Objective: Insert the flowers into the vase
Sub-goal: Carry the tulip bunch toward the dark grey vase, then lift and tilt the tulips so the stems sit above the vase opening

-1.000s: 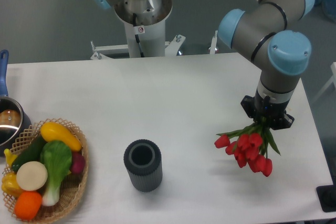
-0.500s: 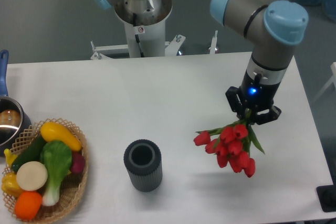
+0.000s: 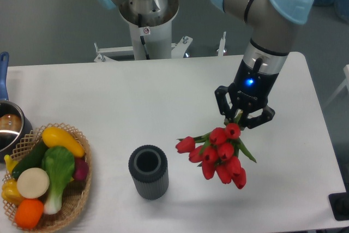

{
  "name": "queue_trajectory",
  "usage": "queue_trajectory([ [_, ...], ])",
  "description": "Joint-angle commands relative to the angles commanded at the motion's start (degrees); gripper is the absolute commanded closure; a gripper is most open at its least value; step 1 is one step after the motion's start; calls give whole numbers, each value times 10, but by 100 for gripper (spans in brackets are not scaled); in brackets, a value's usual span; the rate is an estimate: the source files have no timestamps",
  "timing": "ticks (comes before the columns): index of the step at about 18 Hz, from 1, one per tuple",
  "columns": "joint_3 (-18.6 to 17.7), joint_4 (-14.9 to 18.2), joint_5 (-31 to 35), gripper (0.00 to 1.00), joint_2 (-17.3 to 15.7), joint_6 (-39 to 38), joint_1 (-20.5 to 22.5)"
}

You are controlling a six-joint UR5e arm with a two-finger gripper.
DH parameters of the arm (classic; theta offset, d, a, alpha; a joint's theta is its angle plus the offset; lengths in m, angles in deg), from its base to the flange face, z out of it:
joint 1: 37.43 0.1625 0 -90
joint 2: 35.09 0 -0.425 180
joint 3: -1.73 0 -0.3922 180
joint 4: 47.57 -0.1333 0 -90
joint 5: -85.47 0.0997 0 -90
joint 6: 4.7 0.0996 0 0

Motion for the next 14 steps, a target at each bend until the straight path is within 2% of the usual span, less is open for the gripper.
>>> queue_trajectory([
  [5, -5, -6, -94, 100, -5, -5, -9],
  [9, -26, -34, -148, 100, -14, -6, -17],
  [12, -46, -70, -192, 100, -21, -6, -17],
  [14, -46, -77, -232, 100, -23, -6, -15],
])
